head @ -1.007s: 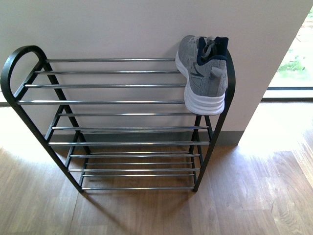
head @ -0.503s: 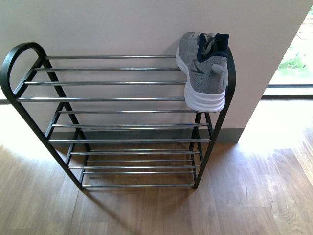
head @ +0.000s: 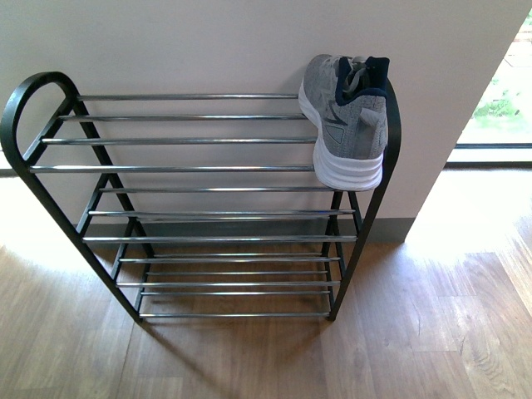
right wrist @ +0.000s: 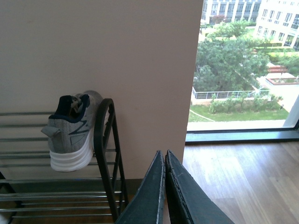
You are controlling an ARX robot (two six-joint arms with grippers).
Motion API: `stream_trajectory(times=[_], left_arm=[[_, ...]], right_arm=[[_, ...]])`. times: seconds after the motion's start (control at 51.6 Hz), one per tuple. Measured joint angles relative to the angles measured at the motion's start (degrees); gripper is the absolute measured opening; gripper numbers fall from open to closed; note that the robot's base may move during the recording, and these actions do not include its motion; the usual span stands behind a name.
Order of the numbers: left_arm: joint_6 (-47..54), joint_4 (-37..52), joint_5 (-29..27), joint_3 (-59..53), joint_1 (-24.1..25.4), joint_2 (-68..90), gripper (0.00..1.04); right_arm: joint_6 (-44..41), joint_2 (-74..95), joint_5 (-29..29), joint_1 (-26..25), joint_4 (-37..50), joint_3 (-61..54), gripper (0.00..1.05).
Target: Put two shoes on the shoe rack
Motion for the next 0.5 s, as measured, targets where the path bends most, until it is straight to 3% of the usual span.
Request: stream_trajectory(times=[0.407,0.503], left_arm=[[0.0,0.0,0.0,0.0,0.0,0.0,0.02],[0.0,0.0,0.0,0.0,0.0,0.0,0.02]], right_arm=[[0.0,-5.1,0.0,0.0,-5.1,0.0,0.01],[0.0,-11.8,-0.1,0.0,-13.4,0.0,0.01]])
